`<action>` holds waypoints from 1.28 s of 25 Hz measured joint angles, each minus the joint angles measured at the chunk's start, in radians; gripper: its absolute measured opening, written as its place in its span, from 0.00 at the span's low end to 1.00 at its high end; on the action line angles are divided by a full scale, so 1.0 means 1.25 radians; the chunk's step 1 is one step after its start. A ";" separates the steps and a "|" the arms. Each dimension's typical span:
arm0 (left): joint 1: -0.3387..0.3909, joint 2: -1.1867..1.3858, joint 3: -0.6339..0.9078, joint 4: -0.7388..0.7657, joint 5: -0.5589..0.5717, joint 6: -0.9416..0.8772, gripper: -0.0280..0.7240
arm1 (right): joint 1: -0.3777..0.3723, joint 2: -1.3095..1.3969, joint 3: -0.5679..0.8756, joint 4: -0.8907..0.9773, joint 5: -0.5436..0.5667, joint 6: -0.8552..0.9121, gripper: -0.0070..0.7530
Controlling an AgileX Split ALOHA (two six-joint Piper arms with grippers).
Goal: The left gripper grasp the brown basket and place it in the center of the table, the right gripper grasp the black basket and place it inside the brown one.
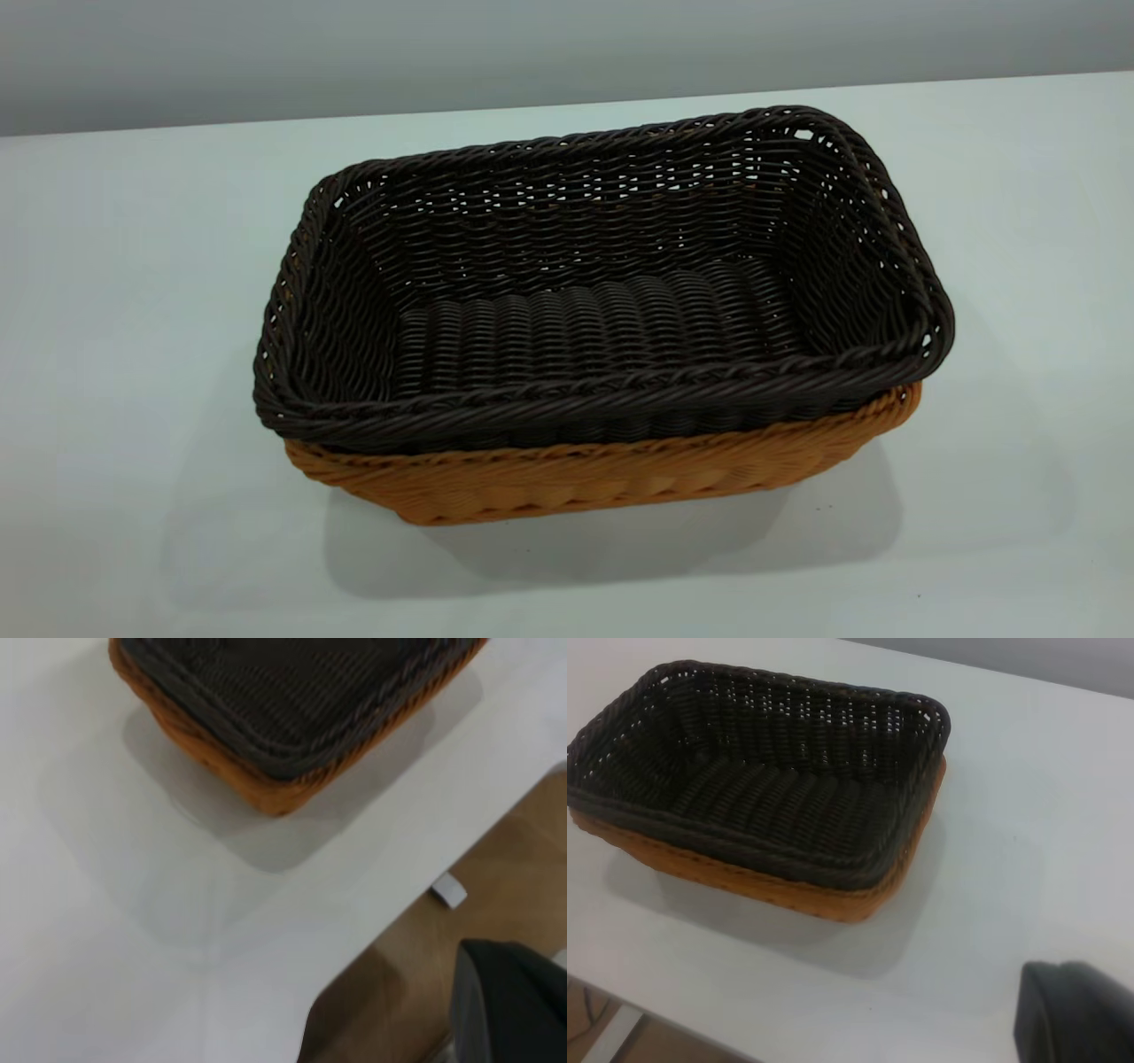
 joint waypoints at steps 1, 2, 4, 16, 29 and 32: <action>0.000 -0.008 0.000 0.000 0.001 0.000 0.04 | 0.000 0.000 0.000 0.000 0.000 0.000 0.01; 0.000 -0.016 0.000 0.000 0.001 -0.001 0.04 | 0.000 0.000 0.000 0.000 0.000 0.000 0.01; 0.000 -0.030 0.000 0.000 0.001 -0.001 0.04 | 0.000 0.000 0.000 0.000 0.001 0.000 0.01; 0.001 -0.040 0.000 0.000 0.001 -0.001 0.04 | -0.025 0.000 0.000 0.003 0.001 0.000 0.01; 0.382 -0.038 0.001 0.000 0.001 0.000 0.04 | -0.250 0.000 0.000 0.002 0.001 0.000 0.01; 0.484 -0.038 0.001 0.000 0.001 0.000 0.04 | -0.256 0.000 0.000 0.001 0.001 0.000 0.01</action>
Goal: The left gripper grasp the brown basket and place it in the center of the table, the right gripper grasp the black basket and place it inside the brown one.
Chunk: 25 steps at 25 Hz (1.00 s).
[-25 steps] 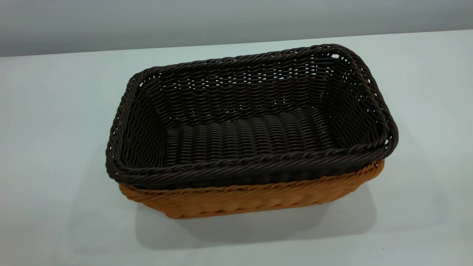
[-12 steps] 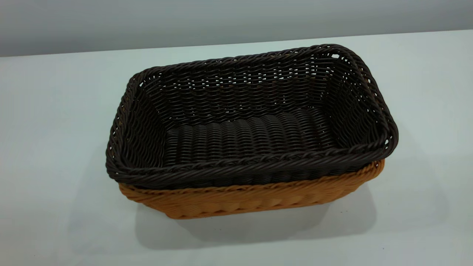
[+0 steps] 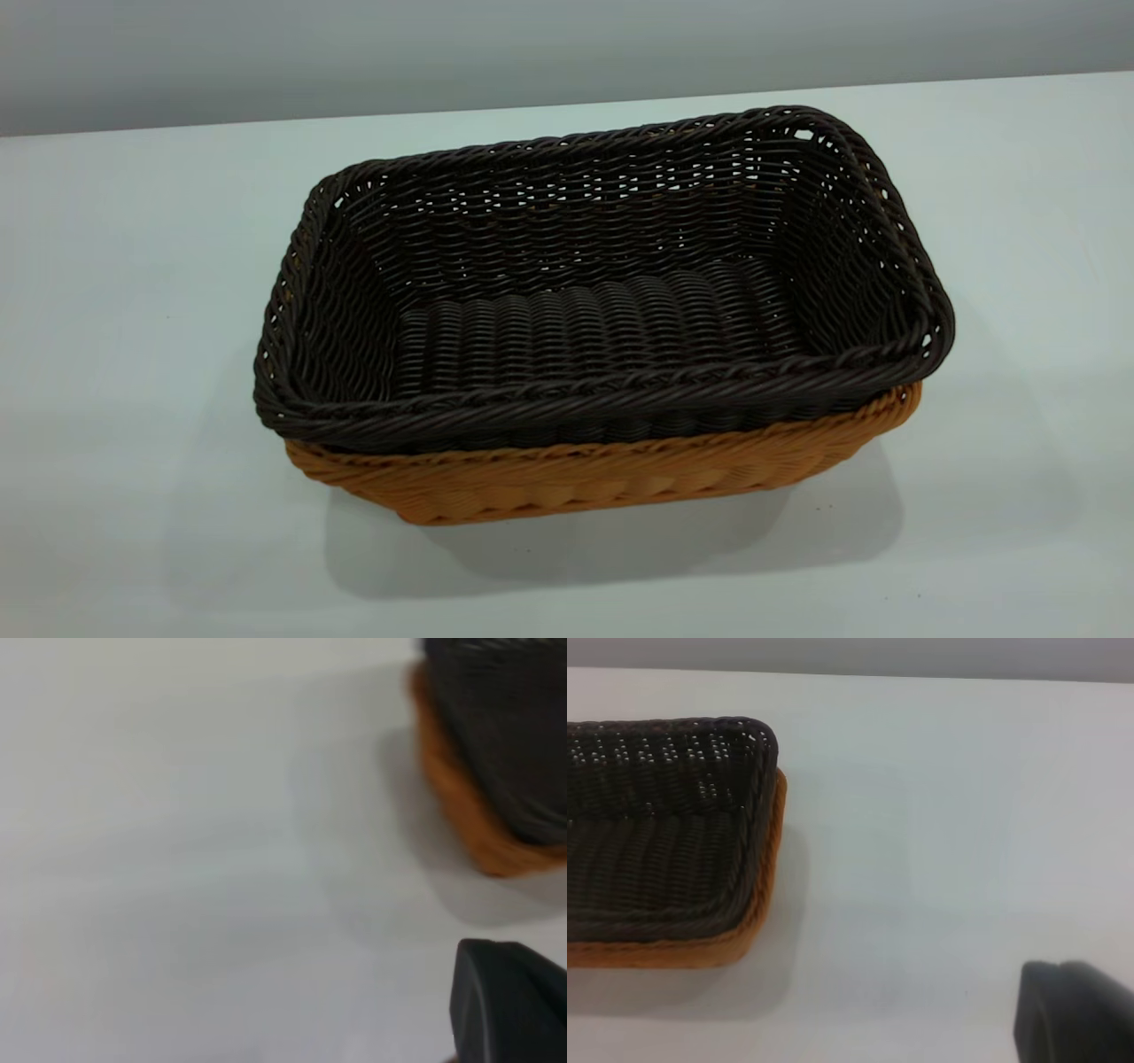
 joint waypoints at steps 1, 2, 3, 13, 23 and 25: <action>0.031 0.000 0.000 0.000 0.000 0.000 0.04 | 0.000 0.000 0.000 0.000 0.000 0.000 0.01; 0.053 0.000 0.000 0.000 0.000 0.000 0.04 | 0.000 0.000 0.000 0.000 0.000 0.000 0.01; 0.077 0.000 0.000 0.000 0.000 0.000 0.04 | 0.000 -0.005 0.000 0.000 0.000 0.000 0.01; 0.114 -0.053 -0.002 0.001 0.006 0.000 0.04 | -0.038 -0.036 -0.001 0.003 0.001 0.000 0.01; 0.114 -0.051 -0.002 0.001 0.006 0.000 0.04 | -0.047 -0.036 -0.001 0.006 0.002 0.000 0.01; 0.114 -0.051 -0.002 0.001 0.006 0.000 0.04 | -0.047 -0.036 -0.001 0.005 0.002 0.000 0.01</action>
